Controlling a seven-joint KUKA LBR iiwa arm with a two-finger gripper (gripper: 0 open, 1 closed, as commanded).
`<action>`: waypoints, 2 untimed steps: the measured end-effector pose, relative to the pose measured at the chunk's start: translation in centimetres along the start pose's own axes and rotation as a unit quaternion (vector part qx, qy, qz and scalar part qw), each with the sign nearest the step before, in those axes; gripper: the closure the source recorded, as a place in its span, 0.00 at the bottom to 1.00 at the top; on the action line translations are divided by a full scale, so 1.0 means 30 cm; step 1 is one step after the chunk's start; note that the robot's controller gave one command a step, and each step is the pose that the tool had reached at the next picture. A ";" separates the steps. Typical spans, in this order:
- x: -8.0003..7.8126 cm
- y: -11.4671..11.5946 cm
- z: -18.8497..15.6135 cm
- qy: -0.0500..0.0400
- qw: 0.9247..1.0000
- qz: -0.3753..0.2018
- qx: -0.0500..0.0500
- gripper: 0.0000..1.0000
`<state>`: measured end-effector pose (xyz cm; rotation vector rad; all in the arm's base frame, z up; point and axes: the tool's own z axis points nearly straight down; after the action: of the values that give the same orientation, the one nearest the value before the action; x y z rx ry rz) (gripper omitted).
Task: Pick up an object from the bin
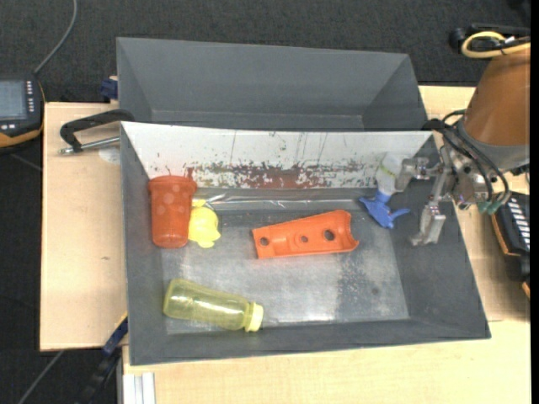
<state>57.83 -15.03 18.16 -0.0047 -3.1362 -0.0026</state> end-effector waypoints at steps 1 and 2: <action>-0.005 0.003 -0.017 -0.004 1.000 -0.001 0.001 0.00; -0.018 0.258 0.219 -0.004 0.999 -0.032 0.000 0.00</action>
Offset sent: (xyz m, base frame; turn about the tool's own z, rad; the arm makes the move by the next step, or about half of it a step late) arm 0.0056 0.1252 -0.1116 -0.1060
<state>58.37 -7.29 11.61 0.0965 -3.1421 -0.0021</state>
